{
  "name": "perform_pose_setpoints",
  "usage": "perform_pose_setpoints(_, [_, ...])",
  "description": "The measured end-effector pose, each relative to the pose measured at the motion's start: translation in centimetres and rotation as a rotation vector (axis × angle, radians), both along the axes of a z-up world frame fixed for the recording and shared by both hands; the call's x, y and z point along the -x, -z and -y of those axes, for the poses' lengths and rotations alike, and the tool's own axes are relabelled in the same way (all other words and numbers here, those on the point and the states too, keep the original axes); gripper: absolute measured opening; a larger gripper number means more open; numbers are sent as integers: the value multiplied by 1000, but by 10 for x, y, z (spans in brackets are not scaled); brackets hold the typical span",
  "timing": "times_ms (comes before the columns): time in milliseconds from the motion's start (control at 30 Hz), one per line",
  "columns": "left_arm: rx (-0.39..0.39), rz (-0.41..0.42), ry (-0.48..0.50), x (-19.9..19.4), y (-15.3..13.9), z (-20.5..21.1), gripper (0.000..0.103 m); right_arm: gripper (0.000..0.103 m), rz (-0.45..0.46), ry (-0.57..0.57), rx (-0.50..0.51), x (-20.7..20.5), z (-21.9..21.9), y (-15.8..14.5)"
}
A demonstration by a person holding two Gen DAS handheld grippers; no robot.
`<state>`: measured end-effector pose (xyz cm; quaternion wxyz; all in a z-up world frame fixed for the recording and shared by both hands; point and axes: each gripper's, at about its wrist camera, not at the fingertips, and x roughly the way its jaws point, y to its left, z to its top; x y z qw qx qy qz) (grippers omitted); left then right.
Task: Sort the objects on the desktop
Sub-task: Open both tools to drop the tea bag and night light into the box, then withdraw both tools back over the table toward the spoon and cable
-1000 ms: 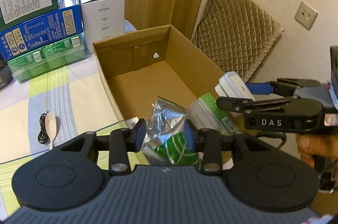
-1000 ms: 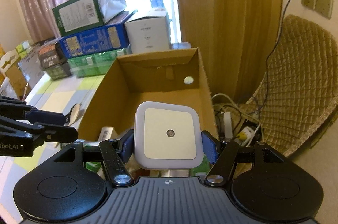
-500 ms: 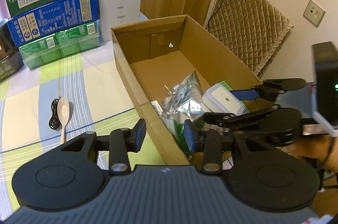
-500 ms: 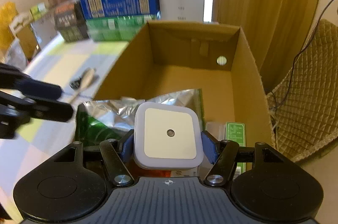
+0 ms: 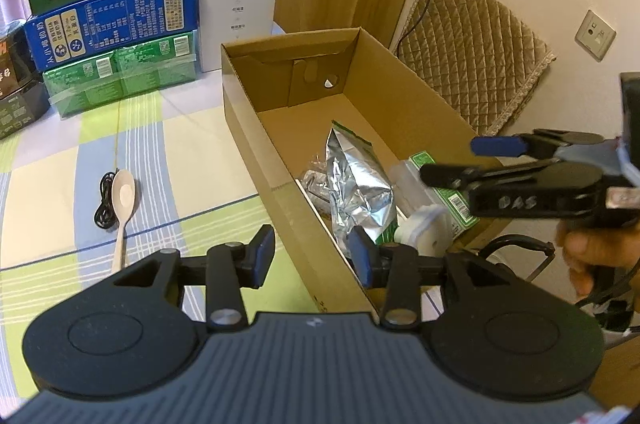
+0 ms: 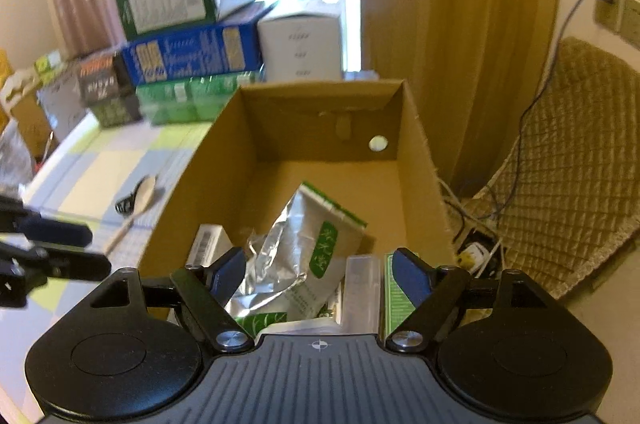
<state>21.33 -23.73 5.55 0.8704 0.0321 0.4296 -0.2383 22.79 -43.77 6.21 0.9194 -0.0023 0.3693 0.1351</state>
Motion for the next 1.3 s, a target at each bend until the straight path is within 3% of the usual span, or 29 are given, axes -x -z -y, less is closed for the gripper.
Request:
perform_pose_setpoints(500, [-18, 13, -64, 58, -6, -38, 54, 91, 41, 9, -82, 85, -26, -28])
perform_pose_setpoints(667, [-34, 22, -90, 75, -6, -55, 69, 101, 37, 5, -109, 107, -39, -28])
perform_pose_setpoints(700, [-35, 21, -93, 77, -5, -59, 70, 101, 35, 1, -113, 110, -42, -28])
perform_pose_setpoints(800, [-42, 34, -116, 86, -2, -73, 86, 101, 25, -10, -124, 121, -52, -28])
perform_pose_setpoints(900, [-58, 42, -142, 96, 3, -90, 93, 101, 17, -31, -125, 130, -64, -25])
perform_pose_setpoints(1300, [-145, 24, -278, 113, 23, -168, 97, 101, -49, -143, -126, 149, -124, 1])
